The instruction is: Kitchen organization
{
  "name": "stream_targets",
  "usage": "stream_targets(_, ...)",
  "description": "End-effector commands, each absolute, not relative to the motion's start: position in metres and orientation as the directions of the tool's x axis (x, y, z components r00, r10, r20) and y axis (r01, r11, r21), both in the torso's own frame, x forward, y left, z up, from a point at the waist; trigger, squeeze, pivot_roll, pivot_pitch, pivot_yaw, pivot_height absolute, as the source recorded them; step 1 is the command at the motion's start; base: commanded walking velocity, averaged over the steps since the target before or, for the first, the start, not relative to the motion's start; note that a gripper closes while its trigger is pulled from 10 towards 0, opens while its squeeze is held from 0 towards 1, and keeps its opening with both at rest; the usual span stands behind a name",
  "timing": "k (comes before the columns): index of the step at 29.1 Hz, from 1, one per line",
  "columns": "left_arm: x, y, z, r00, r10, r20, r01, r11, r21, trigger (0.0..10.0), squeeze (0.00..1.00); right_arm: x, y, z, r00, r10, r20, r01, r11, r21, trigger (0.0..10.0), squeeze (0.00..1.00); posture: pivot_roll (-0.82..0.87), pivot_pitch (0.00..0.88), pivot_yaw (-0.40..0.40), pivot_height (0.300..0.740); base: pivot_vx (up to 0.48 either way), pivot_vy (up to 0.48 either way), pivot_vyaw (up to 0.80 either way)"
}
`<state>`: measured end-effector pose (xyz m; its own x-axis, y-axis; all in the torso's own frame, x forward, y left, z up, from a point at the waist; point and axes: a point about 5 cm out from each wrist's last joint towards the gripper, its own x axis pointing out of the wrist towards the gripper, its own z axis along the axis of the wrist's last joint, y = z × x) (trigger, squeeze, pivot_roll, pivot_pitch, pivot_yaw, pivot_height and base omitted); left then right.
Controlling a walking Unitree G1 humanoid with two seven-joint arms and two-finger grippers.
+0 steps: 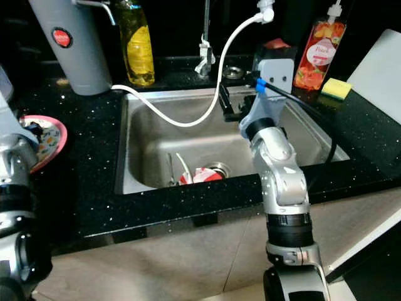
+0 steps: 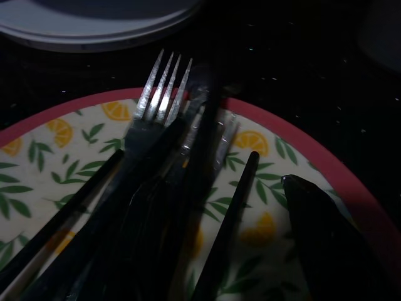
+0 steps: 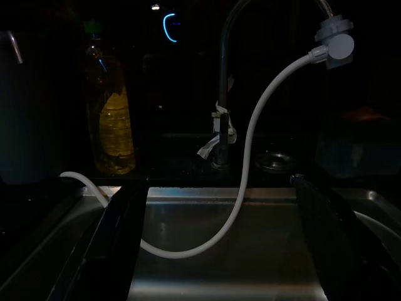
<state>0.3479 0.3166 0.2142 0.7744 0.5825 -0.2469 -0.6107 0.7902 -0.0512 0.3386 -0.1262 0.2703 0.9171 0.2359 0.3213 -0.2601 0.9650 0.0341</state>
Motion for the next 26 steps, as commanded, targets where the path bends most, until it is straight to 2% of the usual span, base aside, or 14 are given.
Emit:
stream_targets(1, 0.349, 0.312, 0.202, 0.779, 0.556, -0.291, -0.590, 0.806, -0.039, 10.0, 0.00, 0.337, -0.128, 0.270, 0.917, 0.229, 0.327, -0.254, 0.967, 0.036, 10.0, 0.00, 0.03, 0.000, -0.013, 0.740, 0.000, 0.000, 0.00)
stream_targets(6, 0.349, 0.311, 0.198, 0.771, 0.558, -0.307, -0.595, 0.803, -0.032, 9.9, 0.00, 0.337, -0.127, 0.270, 0.917, 0.229, 0.327, -0.254, 0.966, 0.036, 10.0, 0.00, 0.03, 0.000, -0.012, 0.740, 0.000, 0.000, 0.00)
stream_targets(7, 0.349, 0.310, 0.196, 0.772, 0.553, -0.313, -0.591, 0.806, -0.033, 7.0, 0.00, 0.337, -0.127, 0.270, 0.917, 0.229, 0.327, -0.254, 0.966, 0.037, 10.0, 0.00, 0.03, 0.000, -0.013, 0.740, 0.000, 0.000, 0.00)
stream_targets(8, 0.349, 0.310, 0.195, 0.773, 0.549, -0.319, -0.588, 0.808, -0.036, 2.8, 0.00, 0.337, -0.127, 0.270, 0.917, 0.229, 0.326, -0.254, 0.966, 0.037, 10.0, 0.00, 0.03, 0.000, -0.012, 0.740, 0.000, 0.000, 0.00)
stream_targets(9, 0.349, 0.309, 0.194, 0.776, 0.543, -0.322, -0.584, 0.811, -0.040, 0.0, 0.00, 0.337, -0.127, 0.270, 0.917, 0.228, 0.326, -0.254, 0.967, 0.038, 10.0, 0.00, 0.03, 0.000, -0.012, 0.740, 0.000, 0.000, 0.00)
stream_targets(19, 0.352, 0.304, 0.197, 0.797, 0.520, -0.308, -0.560, 0.827, -0.051, 0.0, 0.00, 0.336, -0.128, 0.269, 0.919, 0.227, 0.322, -0.252, 0.967, 0.037, 10.0, 0.00, 0.03, 0.000, -0.014, 0.740, 0.000, 0.000, 0.00)
stream_targets(26, 0.352, 0.303, 0.216, 0.807, 0.556, -0.200, -0.567, 0.824, 0.003, 0.0, 0.00, 0.337, -0.127, 0.269, 0.919, 0.229, 0.321, -0.255, 0.966, 0.039, 10.0, 0.00, 0.03, 0.000, -0.014, 0.740, 0.000, 0.000, 0.00)
